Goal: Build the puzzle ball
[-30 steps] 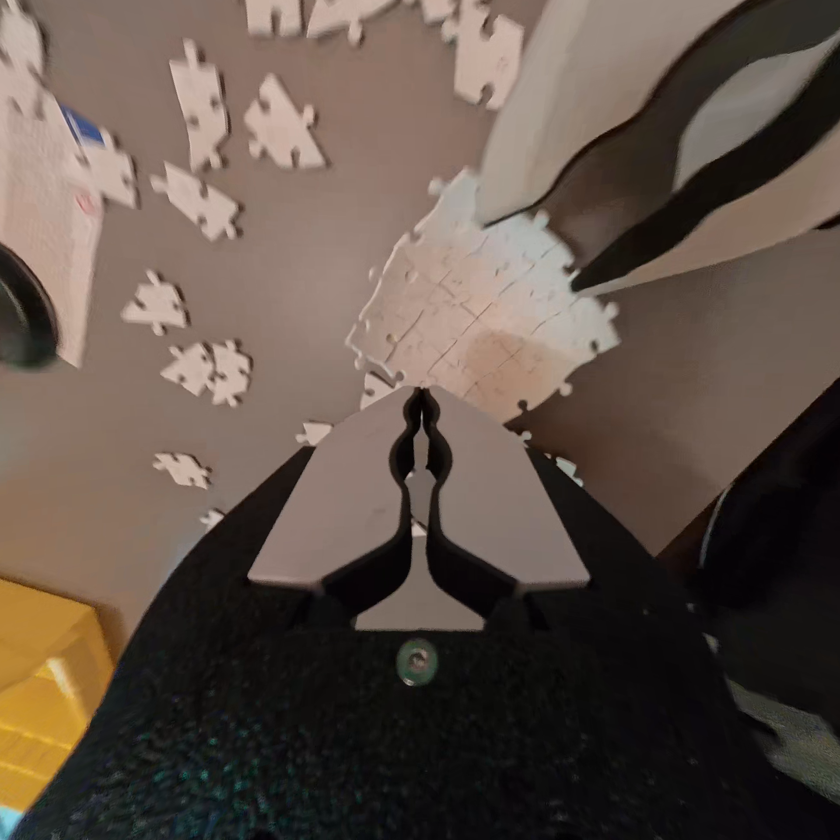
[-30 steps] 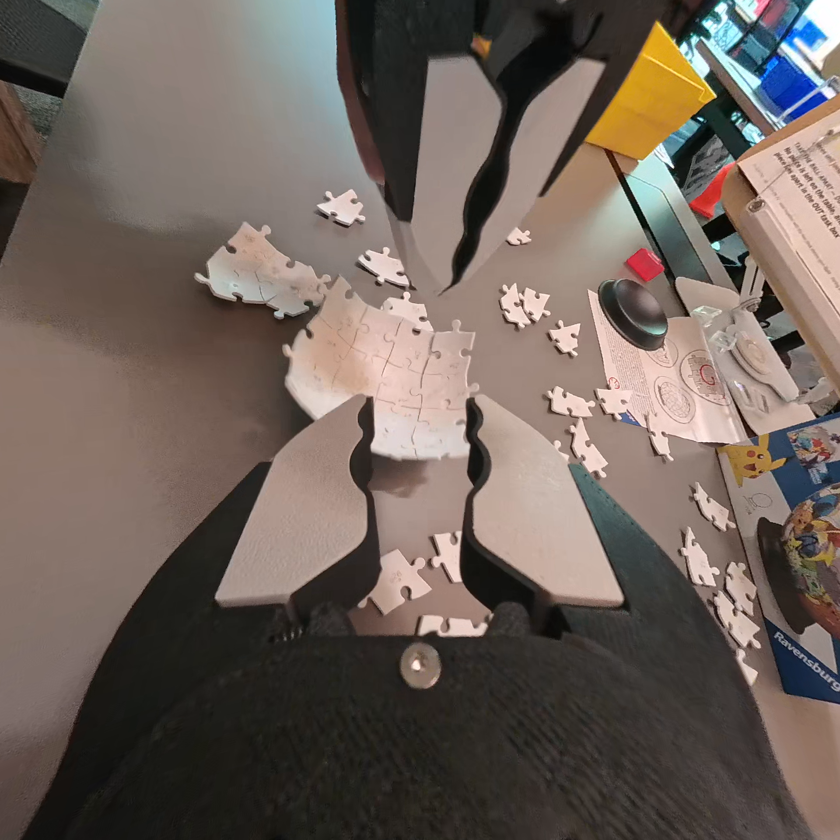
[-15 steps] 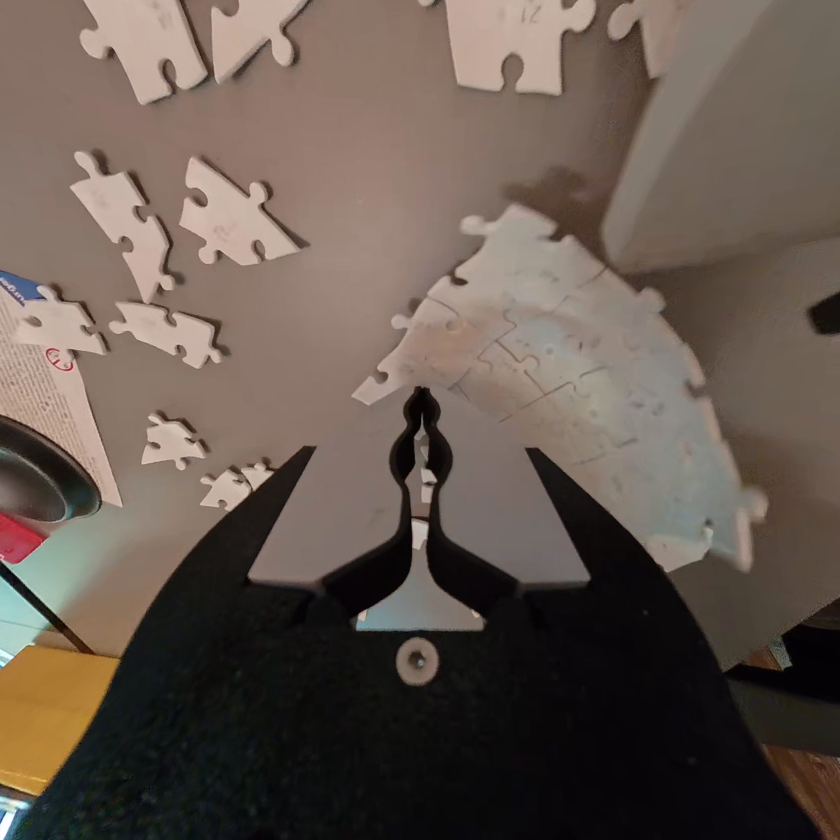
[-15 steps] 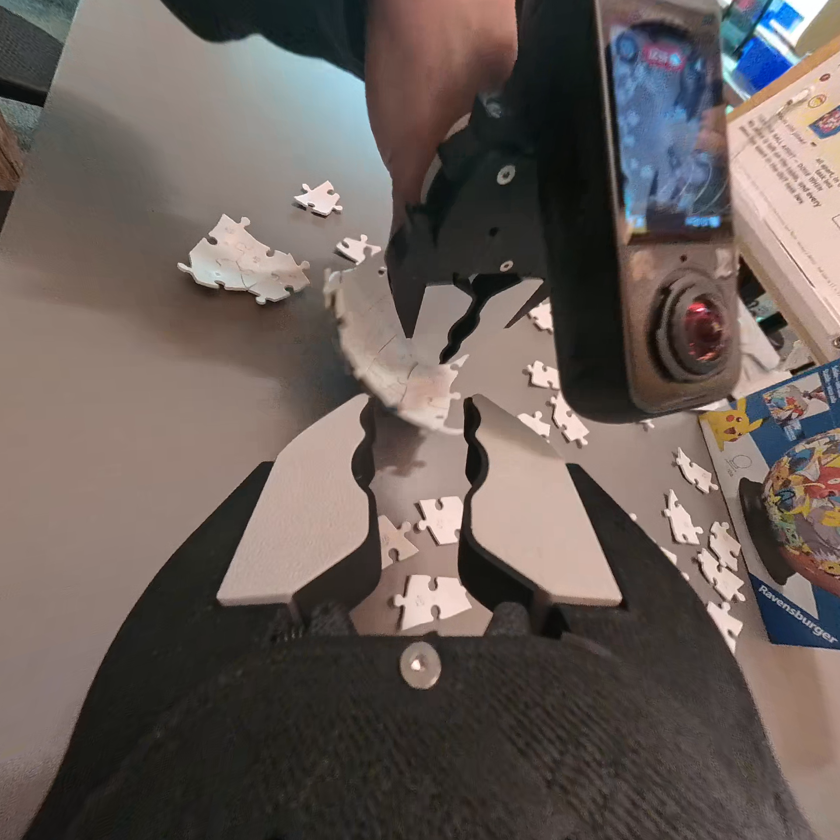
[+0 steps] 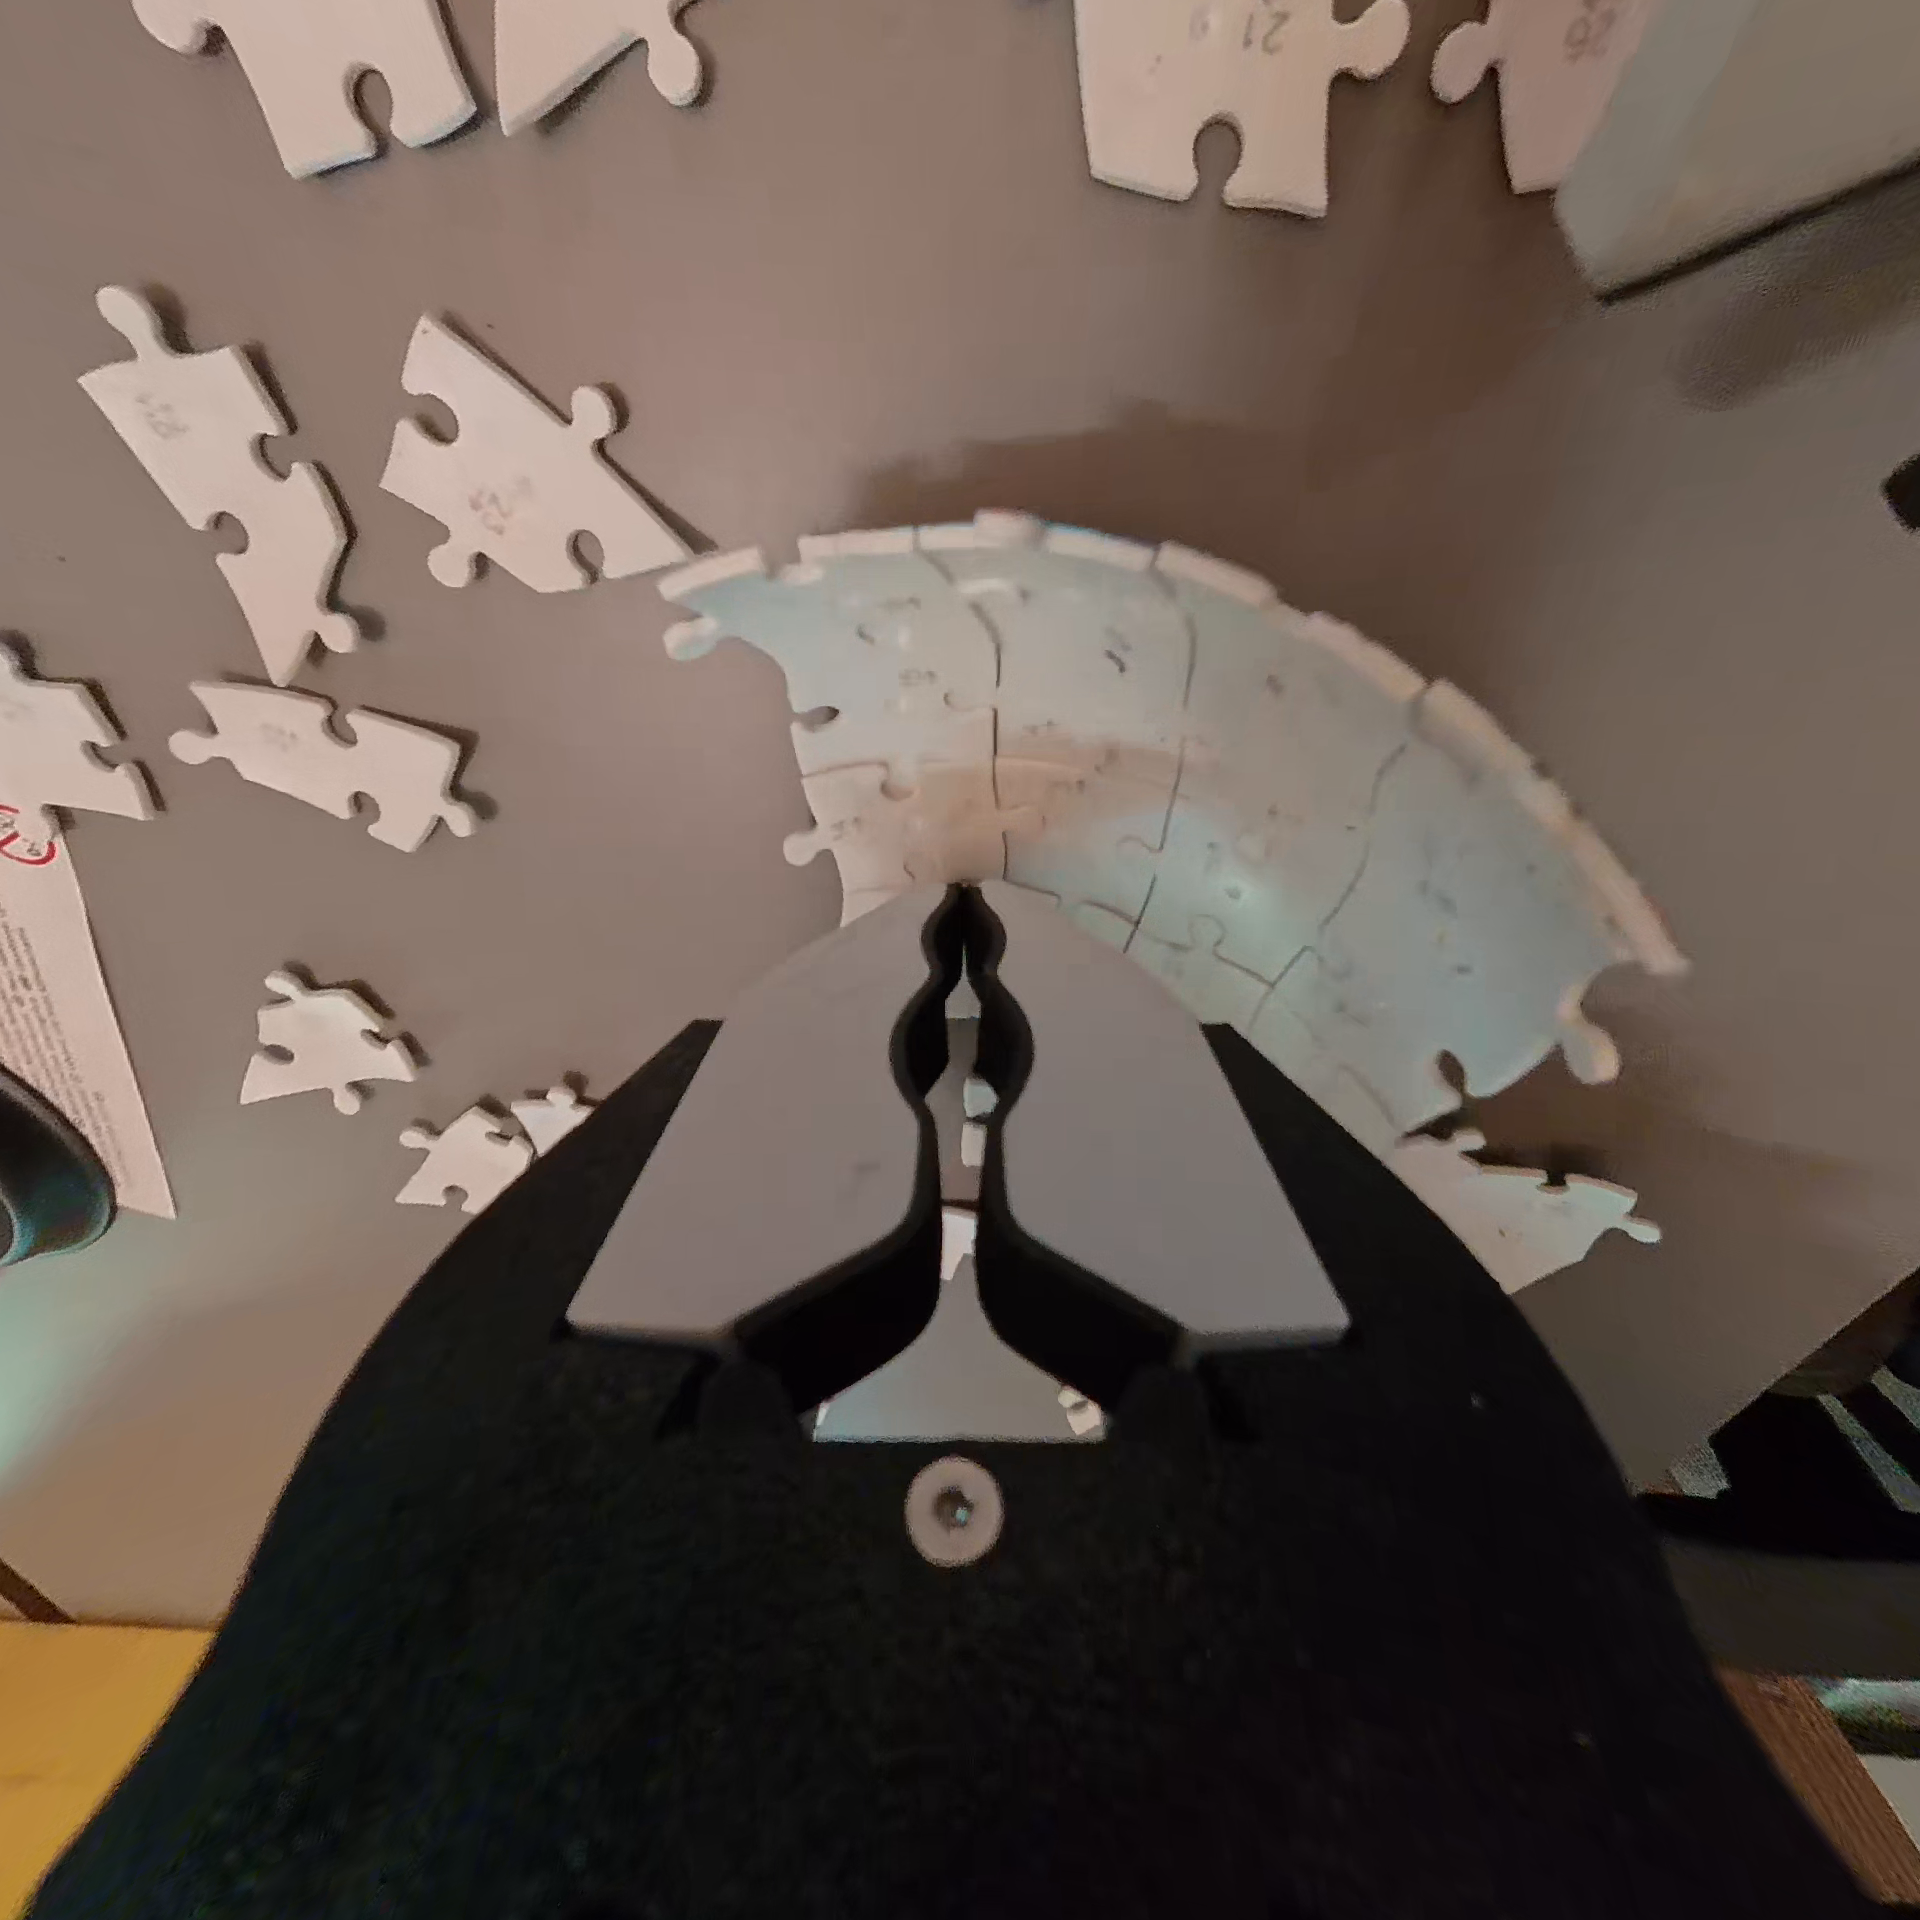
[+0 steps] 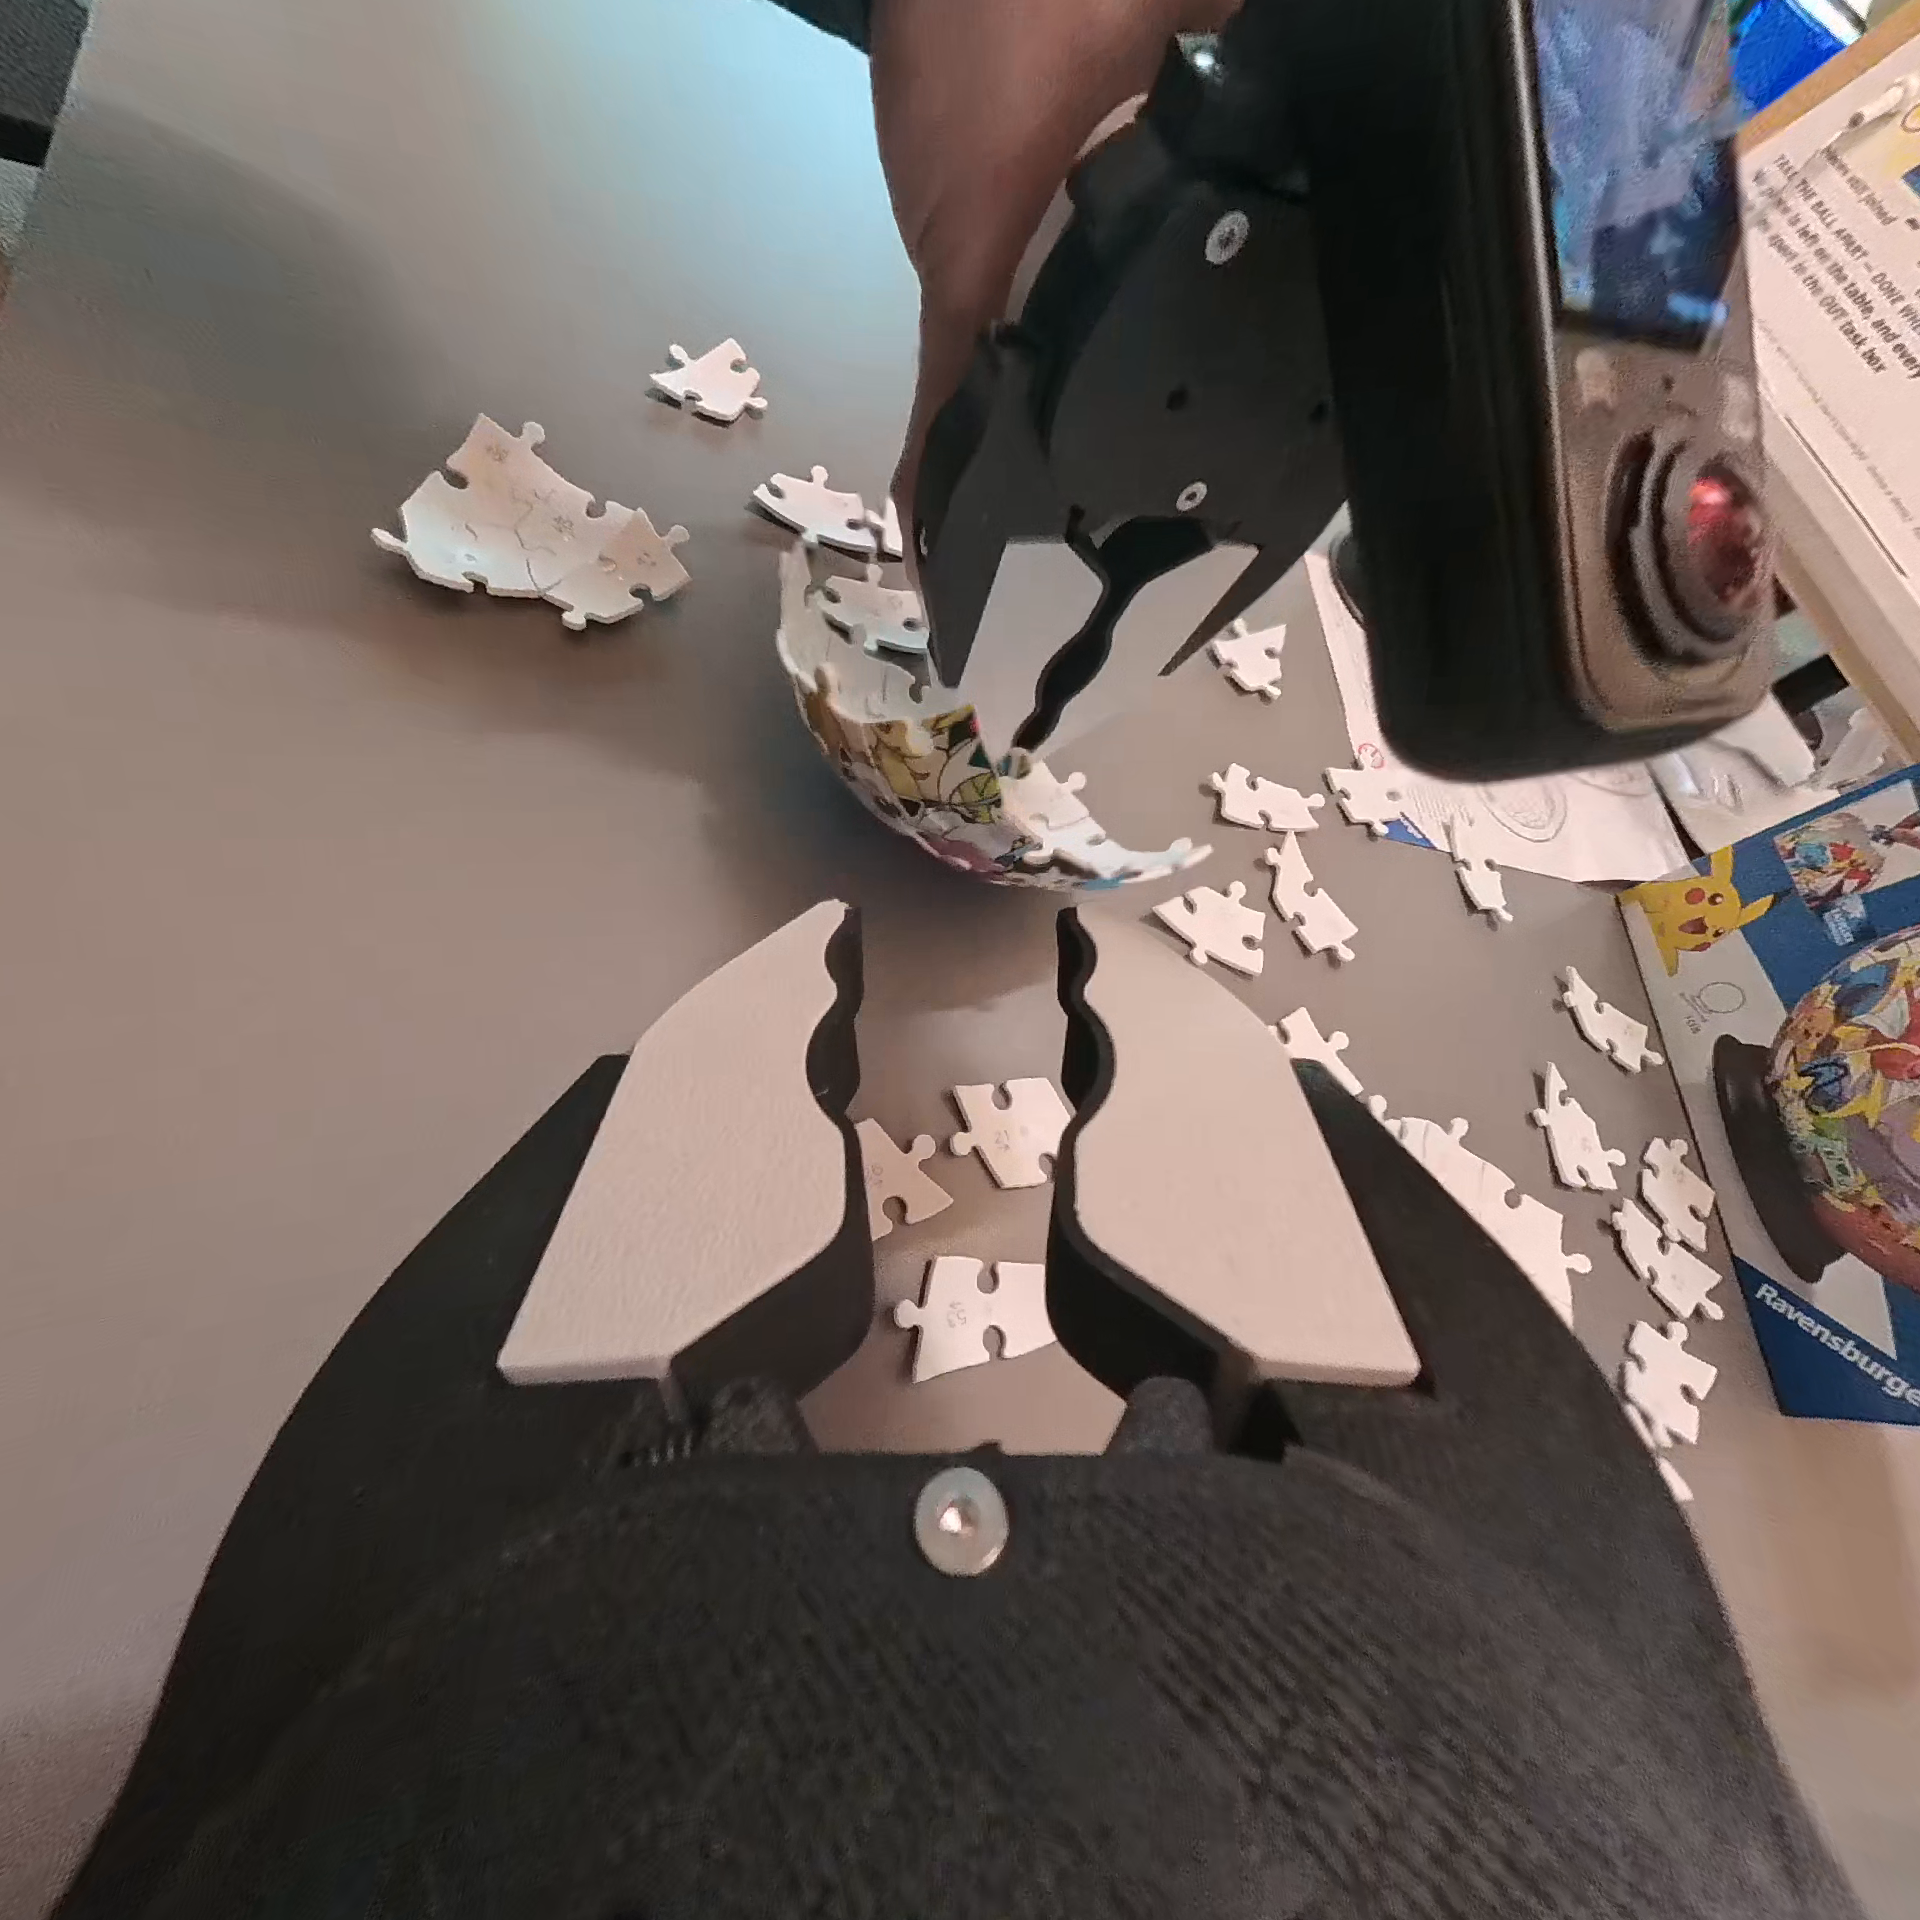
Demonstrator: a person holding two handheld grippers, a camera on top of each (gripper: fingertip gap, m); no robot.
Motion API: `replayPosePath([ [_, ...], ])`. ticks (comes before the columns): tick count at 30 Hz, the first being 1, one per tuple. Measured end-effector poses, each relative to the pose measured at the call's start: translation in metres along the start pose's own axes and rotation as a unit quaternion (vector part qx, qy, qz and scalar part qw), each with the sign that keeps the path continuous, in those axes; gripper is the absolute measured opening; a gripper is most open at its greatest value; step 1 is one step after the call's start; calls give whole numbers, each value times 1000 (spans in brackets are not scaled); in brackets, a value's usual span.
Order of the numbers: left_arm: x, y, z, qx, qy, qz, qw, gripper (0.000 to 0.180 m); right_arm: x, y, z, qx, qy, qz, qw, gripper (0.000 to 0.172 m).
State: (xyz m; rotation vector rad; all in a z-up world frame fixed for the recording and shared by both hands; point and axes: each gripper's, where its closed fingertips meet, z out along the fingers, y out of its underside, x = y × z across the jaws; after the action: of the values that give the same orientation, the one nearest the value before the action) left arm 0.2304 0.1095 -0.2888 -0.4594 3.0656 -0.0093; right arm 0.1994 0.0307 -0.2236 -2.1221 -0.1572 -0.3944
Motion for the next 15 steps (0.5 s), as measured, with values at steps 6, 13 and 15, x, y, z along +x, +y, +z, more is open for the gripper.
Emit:
replayPosePath([
  [6, 3, 6, -1, 33, 11, -5, 999, 0, -2, 6, 4, -9, -8, 5, 1000, 35],
  [13, 2, 13, -1, 42, 18, -16, 999, 0, -2, 11, 6, -15, -11, 10, 1000, 35],
  [15, 1, 13, -1, 44, 17, -17, 999, 0, -2, 11, 7, -16, -11, 10, 1000, 35],
])
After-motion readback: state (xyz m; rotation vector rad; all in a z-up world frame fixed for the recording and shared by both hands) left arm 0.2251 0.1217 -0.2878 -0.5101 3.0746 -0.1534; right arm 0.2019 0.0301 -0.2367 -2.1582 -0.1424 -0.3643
